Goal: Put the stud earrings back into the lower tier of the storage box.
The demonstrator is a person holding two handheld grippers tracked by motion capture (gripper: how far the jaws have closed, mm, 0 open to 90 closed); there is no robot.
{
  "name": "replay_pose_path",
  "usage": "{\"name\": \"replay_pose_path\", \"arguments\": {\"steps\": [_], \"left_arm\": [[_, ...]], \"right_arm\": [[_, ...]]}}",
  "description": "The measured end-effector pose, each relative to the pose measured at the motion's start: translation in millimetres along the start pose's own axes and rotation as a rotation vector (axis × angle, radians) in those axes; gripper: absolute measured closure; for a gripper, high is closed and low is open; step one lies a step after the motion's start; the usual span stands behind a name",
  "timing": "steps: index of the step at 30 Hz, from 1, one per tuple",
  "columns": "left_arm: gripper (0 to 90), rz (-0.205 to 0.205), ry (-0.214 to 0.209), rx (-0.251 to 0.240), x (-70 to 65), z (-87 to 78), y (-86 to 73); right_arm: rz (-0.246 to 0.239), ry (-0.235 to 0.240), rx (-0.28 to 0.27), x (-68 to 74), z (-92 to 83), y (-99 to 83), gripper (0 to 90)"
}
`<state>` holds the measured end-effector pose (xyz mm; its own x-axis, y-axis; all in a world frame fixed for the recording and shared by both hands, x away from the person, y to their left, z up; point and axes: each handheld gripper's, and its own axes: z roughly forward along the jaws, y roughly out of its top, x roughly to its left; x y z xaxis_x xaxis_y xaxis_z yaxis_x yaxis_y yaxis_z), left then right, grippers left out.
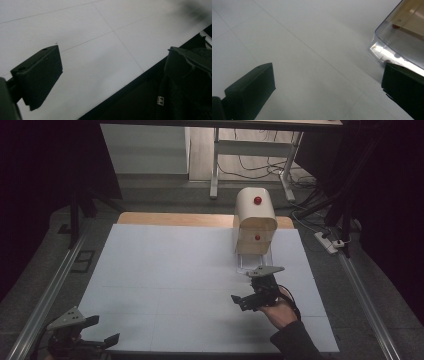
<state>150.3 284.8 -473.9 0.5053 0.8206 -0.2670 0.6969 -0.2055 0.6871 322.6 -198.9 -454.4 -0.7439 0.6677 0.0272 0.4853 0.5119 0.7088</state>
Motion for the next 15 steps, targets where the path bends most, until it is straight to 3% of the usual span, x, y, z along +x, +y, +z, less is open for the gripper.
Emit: {"name": "replay_pose_path", "arguments": {"steps": [15], "left_arm": [[2.2, 0.011, 0.005, -0.013, -1.2, -0.8, -0.2]], "right_arm": [[0.016, 0.0, 0.005, 3.8, -27.5, -21.3, 0.0]]}}
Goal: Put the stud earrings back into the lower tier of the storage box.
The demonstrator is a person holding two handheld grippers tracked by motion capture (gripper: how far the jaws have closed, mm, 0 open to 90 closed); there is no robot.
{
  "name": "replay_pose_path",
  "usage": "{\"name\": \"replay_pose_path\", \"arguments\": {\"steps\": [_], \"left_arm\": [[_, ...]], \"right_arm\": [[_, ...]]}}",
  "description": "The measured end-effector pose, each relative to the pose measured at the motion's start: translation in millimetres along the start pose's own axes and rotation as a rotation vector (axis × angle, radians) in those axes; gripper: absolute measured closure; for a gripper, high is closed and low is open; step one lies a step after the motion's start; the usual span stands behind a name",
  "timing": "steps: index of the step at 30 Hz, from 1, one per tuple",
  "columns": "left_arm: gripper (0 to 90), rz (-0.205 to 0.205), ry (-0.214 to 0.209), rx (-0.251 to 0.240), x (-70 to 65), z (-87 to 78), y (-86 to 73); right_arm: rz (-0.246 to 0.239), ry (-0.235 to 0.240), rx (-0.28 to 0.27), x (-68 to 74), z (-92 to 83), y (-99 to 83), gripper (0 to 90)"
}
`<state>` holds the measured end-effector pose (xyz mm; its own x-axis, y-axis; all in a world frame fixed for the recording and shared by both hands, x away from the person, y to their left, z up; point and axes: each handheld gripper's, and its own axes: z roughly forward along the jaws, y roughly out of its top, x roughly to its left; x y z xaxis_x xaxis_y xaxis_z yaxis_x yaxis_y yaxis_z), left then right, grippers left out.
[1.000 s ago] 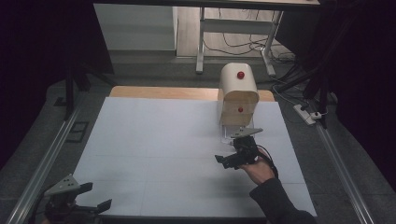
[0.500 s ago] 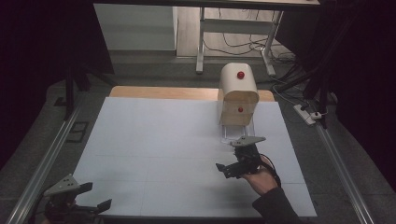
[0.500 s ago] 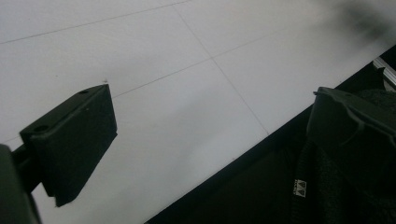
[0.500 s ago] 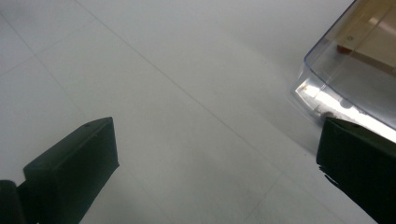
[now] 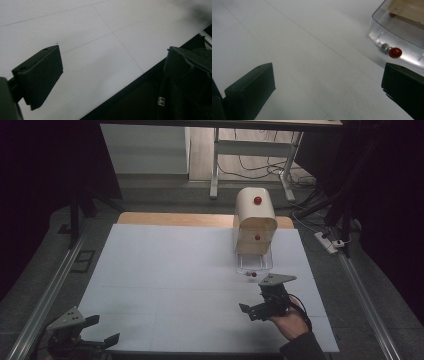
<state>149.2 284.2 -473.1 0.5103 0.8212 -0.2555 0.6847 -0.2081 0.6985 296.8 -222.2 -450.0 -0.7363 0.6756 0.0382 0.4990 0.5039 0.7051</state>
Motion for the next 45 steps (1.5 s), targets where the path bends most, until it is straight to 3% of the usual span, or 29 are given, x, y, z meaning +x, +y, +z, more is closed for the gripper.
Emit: {"name": "replay_pose_path", "arguments": {"steps": [11, 28, 45], "left_arm": [[0.5, -0.006, 0.008, -0.003, 0.3, -0.2, -0.1], [0.1, -0.022, 0.004, -0.004, 1.9, -0.6, -0.4], [0.0, -0.026, -0.003, -0.011, 2.4, -1.3, -0.8]], "right_arm": [[0.036, -0.042, -0.007, -5.0, -25.5, -23.2, 0.0], [0.139, -0.084, -0.005, -8.8, -56.2, -60.2, 0.0], [0.216, -0.123, -0.033, -12.0, -82.9, -81.6, 0.0]]}}
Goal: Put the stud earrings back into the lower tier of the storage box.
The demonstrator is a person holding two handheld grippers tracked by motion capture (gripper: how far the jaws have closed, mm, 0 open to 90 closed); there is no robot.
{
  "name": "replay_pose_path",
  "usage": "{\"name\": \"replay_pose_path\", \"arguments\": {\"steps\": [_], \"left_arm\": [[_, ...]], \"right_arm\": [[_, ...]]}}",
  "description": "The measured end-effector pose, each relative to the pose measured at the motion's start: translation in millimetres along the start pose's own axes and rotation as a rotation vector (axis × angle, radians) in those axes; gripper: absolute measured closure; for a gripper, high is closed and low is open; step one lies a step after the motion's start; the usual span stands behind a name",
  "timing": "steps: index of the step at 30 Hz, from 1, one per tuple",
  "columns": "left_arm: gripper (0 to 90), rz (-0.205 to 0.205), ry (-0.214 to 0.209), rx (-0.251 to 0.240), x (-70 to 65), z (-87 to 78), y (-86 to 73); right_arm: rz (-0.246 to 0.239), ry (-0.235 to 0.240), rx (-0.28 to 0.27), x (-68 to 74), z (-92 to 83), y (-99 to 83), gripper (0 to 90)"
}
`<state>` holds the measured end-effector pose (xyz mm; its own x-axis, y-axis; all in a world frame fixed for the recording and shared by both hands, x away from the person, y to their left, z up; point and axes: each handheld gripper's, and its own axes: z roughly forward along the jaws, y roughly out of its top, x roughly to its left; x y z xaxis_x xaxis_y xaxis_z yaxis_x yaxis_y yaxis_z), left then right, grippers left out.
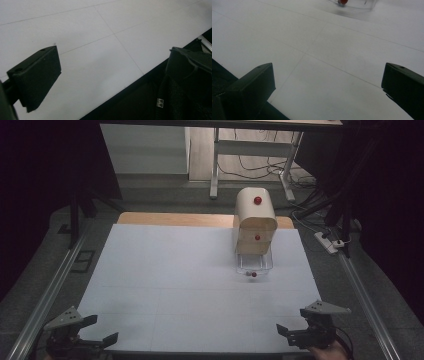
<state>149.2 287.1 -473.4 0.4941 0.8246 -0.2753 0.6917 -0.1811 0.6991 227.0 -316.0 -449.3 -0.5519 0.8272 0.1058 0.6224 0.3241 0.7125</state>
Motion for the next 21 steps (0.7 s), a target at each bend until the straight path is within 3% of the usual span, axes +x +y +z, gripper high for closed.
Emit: {"name": "replay_pose_path", "arguments": {"steps": [12, 21], "left_arm": [[0.0, -0.007, 0.007, 0.018, -0.5, 0.7, 0.1], [0.0, -0.015, 0.003, 0.026, 0.0, 1.6, 0.9]], "right_arm": [[0.025, -0.023, 0.014, -0.2, -11.7, -9.5, 0.0], [0.014, -0.037, 0.047, 2.5, -14.2, -13.8, 0.0]]}}
